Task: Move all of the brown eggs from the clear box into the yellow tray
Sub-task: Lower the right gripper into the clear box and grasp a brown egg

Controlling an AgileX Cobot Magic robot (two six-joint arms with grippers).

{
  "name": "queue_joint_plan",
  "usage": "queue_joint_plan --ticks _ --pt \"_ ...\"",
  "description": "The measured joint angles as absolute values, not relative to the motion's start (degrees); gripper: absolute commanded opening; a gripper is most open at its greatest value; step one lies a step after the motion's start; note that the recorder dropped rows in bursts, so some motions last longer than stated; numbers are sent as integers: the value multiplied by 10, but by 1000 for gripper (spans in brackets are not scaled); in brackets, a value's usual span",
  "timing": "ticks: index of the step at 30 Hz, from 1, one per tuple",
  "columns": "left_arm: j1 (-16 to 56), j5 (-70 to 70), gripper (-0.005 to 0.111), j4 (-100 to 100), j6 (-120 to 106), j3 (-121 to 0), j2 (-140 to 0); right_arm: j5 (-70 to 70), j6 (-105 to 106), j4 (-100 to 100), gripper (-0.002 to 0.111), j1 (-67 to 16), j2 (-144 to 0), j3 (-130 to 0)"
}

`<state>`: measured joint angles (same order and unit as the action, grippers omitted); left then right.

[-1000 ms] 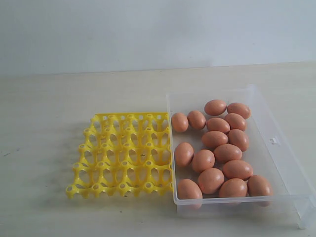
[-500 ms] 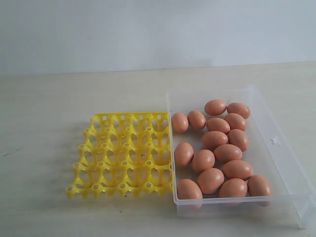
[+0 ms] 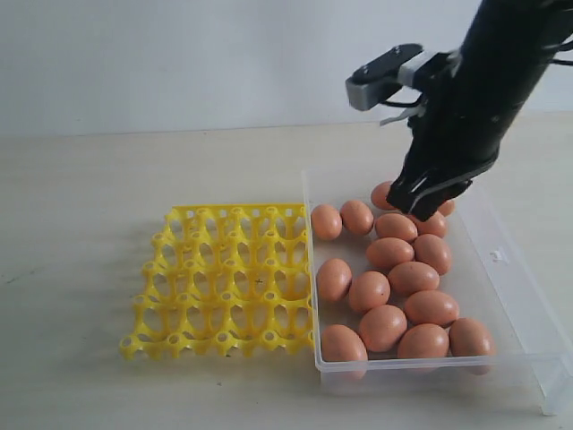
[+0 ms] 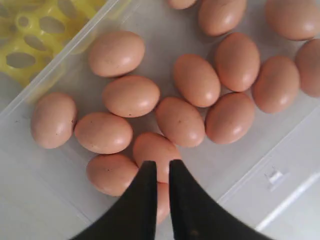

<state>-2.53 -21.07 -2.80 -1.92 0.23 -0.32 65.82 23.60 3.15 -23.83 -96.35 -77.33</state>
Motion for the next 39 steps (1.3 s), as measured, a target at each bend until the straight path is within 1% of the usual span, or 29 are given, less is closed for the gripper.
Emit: queue_joint_plan --ticks 1,4,5,7,18,29,36,39 --pt "-25 -211 0 -28 -19 2 -3 668 239 31 33 -243 -984 -785" --pt "-25 -211 0 -28 -19 2 -3 690 246 26 52 -249 -1035 -814" --pt "-25 -211 0 -28 -19 2 -3 692 243 22 57 -248 -1053 -823" --pt "-25 -211 0 -28 -19 2 -3 695 234 15 60 -248 -1073 -833" --pt "-25 -211 0 -28 -19 2 -3 681 232 0 59 -248 -1139 -852" --pt "-25 -211 0 -28 -19 2 -3 593 250 -31 59 -248 -1171 -852" --pt "-25 -211 0 -28 -19 2 -3 577 264 -32 64 -248 -1204 -854" --pt "-25 -211 0 -28 -19 2 -3 574 270 -33 61 -248 -1216 -854"
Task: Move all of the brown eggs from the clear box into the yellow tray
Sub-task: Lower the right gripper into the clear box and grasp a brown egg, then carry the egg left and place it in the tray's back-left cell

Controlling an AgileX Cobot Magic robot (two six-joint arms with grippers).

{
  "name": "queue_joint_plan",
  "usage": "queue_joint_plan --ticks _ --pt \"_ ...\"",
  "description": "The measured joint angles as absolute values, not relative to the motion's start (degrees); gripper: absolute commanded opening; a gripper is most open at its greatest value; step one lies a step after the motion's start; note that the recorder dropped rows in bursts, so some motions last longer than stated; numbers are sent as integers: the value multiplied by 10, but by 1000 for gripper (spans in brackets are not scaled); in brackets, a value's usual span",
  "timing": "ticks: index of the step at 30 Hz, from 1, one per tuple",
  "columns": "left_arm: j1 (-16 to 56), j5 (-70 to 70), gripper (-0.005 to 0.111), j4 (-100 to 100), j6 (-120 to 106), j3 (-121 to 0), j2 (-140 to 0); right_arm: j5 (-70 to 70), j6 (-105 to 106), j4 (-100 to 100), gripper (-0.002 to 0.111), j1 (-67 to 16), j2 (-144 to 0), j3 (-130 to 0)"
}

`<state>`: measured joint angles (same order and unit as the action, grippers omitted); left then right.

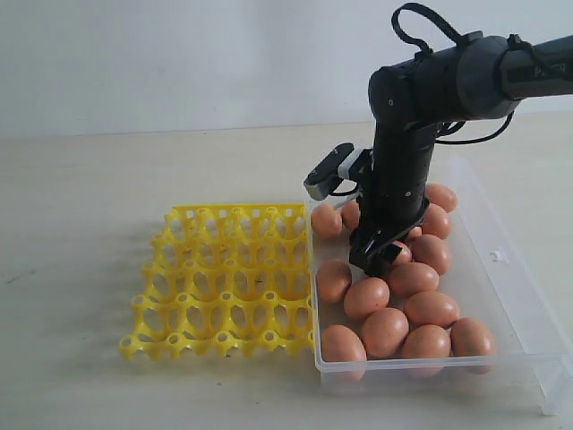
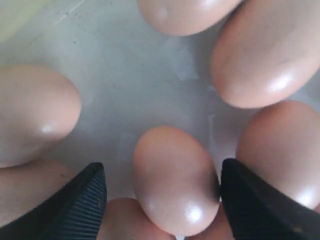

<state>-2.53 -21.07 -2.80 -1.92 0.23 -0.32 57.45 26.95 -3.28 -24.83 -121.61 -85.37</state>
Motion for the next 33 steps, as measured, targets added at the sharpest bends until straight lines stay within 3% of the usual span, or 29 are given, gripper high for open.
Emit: queue_joint_plan --ticks 3,7,14,25,33 --pt "-25 -211 0 -28 -19 2 -3 573 274 -34 43 -248 -1226 -854" --pt "-25 -211 0 -28 -19 2 -3 573 275 -34 2 -248 -1231 -854" --pt "-25 -211 0 -28 -19 2 -3 545 276 -28 0 -248 -1201 -854" --pt "-25 -211 0 -28 -19 2 -3 167 517 306 0 -345 -1123 -854" --pt "-25 -211 0 -28 -19 2 -3 75 589 371 0 -405 -1183 -854"
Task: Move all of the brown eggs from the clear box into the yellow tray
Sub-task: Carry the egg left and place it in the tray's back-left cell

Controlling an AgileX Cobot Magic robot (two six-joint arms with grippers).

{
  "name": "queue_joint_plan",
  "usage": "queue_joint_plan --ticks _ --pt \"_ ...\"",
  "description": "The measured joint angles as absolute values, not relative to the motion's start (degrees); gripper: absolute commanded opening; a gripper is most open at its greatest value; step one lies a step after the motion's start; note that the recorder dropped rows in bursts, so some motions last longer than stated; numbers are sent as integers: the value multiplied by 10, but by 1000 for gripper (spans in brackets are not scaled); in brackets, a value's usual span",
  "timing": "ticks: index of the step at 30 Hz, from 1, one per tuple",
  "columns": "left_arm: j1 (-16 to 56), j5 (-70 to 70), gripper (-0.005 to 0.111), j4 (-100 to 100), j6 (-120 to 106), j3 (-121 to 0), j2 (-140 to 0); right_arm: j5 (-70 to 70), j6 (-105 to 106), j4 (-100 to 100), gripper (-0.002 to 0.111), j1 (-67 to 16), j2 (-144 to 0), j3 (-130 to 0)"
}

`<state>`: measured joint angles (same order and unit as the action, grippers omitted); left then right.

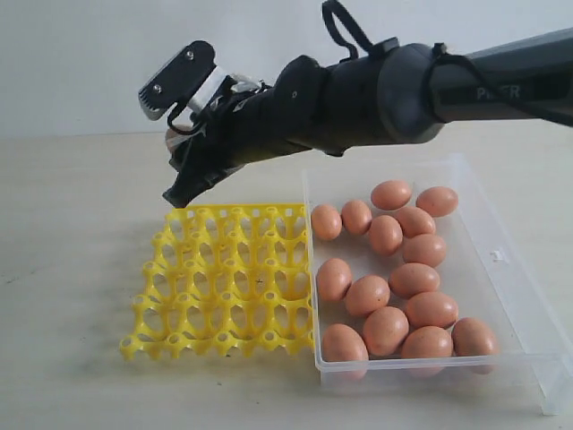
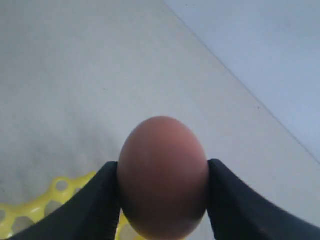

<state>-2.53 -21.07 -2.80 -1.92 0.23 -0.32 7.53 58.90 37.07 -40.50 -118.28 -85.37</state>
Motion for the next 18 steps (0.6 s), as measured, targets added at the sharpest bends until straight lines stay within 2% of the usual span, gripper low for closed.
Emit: queue_joint_plan --ticks 3,11,18 --pt "-25 -211 0 -28 -19 2 -3 43 517 342 0 -414 -1191 -854" --pt "-25 -211 0 -28 -19 2 -3 -125 -232 -124 0 -414 -1229 -854" --pt "-25 -211 0 -28 -19 2 -3 -157 -322 -198 0 -413 -1279 -854"
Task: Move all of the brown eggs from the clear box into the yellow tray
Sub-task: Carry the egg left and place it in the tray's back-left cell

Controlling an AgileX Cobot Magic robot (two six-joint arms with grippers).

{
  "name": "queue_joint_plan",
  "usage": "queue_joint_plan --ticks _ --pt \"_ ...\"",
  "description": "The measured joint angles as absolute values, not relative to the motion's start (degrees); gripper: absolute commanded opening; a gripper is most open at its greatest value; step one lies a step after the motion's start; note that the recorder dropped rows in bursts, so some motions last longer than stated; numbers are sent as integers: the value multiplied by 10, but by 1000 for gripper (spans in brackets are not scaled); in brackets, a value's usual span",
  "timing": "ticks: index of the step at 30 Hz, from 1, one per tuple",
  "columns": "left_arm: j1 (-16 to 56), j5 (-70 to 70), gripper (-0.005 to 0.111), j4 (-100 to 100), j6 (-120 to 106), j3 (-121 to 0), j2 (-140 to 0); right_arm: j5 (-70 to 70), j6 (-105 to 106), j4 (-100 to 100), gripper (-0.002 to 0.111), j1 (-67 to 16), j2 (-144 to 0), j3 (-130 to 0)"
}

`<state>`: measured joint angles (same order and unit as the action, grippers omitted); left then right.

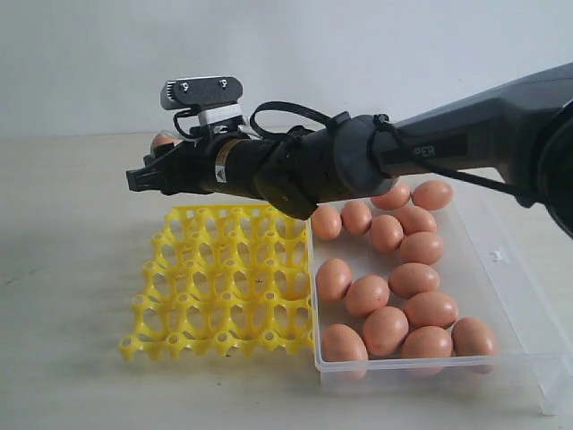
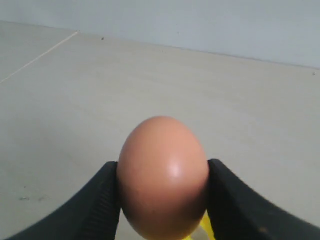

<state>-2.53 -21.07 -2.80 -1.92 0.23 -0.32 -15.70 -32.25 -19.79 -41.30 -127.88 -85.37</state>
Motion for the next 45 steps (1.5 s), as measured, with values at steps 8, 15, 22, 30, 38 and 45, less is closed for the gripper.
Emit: queue_joint_plan --ticks 8,15,22,30,38,45 --pt "-25 -211 0 -28 -19 2 -3 -134 -340 -211 0 -413 -1315 -854" --pt "-25 -211 0 -28 -19 2 -3 -112 -369 -215 35 -413 -1326 -854" --pt "-25 -211 0 -28 -19 2 -3 -112 -386 -225 51 -412 -1326 -854" --pt "-25 -211 0 -28 -19 2 -3 -95 -388 -252 51 -421 -1322 -854" --pt "-25 -211 0 -28 -19 2 -3 -86 -388 -265 60 -429 -1315 -854" --pt "-25 -211 0 -28 -19 2 -3 -14 -371 -266 58 -432 -1284 -854"
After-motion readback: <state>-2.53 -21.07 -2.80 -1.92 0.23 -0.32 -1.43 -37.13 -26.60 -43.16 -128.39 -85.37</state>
